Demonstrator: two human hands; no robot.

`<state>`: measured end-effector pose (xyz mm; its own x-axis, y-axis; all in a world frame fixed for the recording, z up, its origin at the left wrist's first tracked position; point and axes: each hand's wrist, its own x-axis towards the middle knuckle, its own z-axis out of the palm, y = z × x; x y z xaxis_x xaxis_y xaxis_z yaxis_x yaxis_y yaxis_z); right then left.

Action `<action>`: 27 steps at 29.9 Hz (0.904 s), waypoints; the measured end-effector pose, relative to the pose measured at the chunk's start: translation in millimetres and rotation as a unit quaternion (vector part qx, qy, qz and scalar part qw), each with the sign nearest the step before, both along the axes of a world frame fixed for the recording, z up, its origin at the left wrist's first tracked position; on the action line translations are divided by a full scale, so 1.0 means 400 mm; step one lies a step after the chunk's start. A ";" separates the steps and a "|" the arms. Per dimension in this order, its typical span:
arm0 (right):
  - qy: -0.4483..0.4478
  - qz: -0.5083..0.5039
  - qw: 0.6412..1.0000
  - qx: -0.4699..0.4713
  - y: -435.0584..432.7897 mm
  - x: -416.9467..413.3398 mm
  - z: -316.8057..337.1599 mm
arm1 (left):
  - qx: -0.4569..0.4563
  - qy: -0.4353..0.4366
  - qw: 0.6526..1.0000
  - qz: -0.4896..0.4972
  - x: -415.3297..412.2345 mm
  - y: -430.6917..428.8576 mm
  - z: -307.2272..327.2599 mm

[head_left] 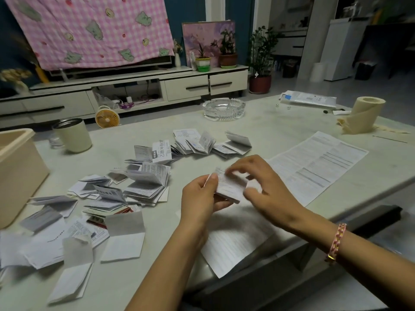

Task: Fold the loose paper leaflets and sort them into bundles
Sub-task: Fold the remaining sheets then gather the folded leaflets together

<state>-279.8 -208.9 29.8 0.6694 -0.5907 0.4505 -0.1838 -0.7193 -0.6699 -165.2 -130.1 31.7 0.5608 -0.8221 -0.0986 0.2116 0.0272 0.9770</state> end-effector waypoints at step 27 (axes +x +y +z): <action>0.125 -0.216 0.966 0.070 -0.167 0.171 -0.093 | 0.109 -0.184 0.952 0.219 0.046 -0.063 -0.093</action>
